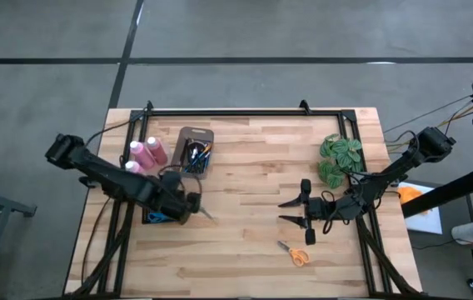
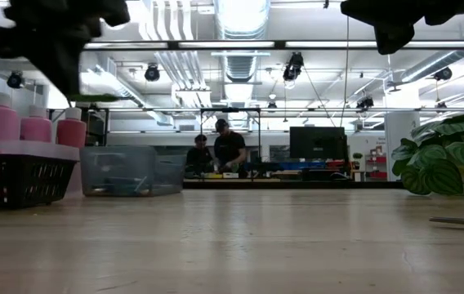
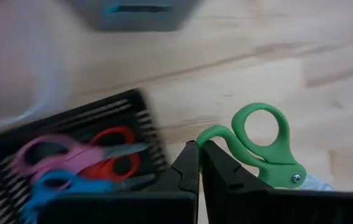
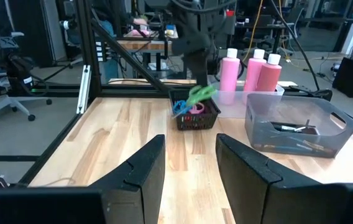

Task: Pick & Place Paint Supplies
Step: Put the green scissors into the black basket

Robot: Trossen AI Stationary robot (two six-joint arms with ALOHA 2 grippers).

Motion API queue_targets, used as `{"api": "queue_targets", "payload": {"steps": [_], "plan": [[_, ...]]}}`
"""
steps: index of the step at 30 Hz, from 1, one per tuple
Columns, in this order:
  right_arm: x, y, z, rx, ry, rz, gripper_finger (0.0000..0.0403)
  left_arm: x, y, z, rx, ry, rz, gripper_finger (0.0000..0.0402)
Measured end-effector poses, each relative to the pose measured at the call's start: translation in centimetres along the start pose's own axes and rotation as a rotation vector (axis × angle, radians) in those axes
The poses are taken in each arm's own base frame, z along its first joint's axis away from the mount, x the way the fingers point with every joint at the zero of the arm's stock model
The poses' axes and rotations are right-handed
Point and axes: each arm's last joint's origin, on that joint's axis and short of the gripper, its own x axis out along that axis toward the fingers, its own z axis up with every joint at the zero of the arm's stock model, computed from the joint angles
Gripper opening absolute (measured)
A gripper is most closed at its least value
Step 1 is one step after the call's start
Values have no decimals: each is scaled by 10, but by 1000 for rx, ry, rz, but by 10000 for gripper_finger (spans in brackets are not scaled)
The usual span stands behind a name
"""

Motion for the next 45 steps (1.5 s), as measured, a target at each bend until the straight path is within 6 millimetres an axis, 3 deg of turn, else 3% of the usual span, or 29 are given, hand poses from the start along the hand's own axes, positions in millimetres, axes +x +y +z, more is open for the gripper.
{"api": "queue_targets", "payload": {"steps": [7,15,26,45], "plan": [[0,0,0,0,0,0,142,-25,35,-5,-253,34,146,0],[0,0,0,0,0,0,142,-34,56,-24,-298,59,270,1],[0,0,0,-4,0,0,142,-12,83,-37,-401,7,328,1],[0,0,0,-1,0,0,142,32,98,-50,-465,67,335,1]]}}
